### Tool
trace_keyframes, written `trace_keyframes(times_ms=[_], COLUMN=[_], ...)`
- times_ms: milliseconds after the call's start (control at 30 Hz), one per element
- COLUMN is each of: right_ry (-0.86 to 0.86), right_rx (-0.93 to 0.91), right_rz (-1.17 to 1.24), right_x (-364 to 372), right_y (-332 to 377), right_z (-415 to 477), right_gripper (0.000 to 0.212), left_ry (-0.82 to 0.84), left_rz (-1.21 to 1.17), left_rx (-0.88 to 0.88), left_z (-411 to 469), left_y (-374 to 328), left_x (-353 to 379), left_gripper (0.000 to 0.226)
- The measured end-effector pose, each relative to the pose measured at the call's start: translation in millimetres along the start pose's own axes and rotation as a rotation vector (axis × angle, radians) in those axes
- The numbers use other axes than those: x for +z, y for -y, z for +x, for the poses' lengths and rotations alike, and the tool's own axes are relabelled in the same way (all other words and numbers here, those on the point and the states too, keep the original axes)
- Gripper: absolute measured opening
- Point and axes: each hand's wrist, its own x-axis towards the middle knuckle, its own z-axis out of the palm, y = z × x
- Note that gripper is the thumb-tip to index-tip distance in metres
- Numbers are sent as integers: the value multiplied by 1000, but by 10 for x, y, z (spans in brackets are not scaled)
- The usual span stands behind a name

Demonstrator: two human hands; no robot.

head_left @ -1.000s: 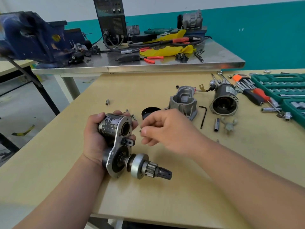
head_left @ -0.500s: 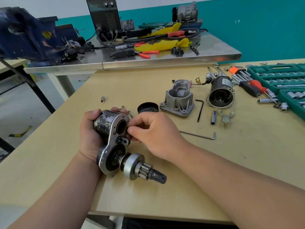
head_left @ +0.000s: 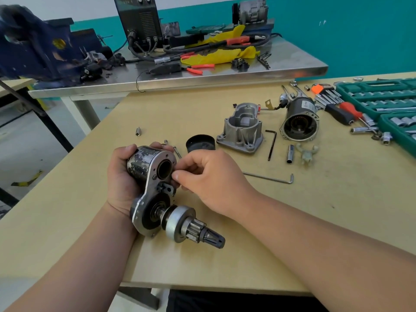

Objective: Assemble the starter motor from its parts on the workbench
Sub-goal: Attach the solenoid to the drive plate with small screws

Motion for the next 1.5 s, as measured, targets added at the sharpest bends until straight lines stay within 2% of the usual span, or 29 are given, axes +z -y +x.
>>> trace_keyframes(times_ms=[233,567,1133,1333,1500], right_ry=[-6,25,-3,-5,41], right_rx=[-40,-105,-100,-94,-47], right_rz=[-104,-273,-282,-313,-347], right_x=[-16,-37,14,28,70], right_y=[14,44,24,28,34], right_z=[-24,-39,-66,-71,-62], right_gripper=[4,7,8,19,35], left_ry=[42,7,18,28,26], left_rz=[-19,31,36,30,20], left_rx=[-10,21,38,24,23], left_z=[7,17,12,18,17], left_y=[9,14,23,26,33], left_x=[-34,-37,-10,-40,-48], left_gripper=[34,34,35,36,35])
